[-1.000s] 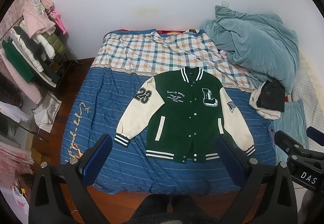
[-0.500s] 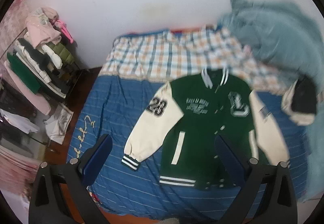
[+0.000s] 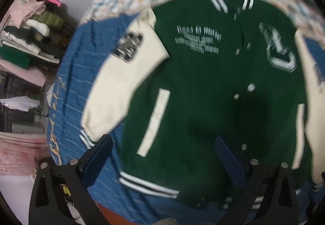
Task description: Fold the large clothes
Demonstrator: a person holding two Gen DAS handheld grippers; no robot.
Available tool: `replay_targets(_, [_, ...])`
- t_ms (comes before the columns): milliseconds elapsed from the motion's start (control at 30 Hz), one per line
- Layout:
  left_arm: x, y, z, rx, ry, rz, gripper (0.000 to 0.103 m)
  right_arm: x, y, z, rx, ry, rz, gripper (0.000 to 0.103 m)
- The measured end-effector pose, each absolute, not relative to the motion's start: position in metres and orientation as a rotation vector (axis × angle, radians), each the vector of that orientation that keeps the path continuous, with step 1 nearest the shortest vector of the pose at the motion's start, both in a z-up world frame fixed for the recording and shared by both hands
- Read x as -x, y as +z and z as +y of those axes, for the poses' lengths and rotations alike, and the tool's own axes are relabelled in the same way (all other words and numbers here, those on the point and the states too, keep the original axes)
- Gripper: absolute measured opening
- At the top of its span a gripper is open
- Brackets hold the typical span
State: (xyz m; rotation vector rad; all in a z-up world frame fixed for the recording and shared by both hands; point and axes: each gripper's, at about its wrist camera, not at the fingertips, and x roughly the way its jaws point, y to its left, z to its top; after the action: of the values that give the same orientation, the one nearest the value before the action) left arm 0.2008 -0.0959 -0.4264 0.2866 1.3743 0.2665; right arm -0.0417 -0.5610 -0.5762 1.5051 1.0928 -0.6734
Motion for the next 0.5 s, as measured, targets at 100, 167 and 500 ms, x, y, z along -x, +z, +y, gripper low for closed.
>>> replay_targets(100, [-0.209, -0.466, -0.099, -0.316, 0.281, 1.415, 0.103, 0.047, -0.644, -0.578, -1.639, -0.716, 0.987, 0.066])
replay_targets(167, [-0.214, -0.489, -0.098, -0.315, 0.291, 1.428, 0.103, 0.045, -0.674, -0.588, -1.724, -0.712, 0.903, 0.069])
replay_targets(500, [-0.231, -0.559, -0.089, -0.248, 0.232, 1.345, 0.103, -0.001, -0.673, -0.605, -1.544, -0.75, 0.768, 0.022])
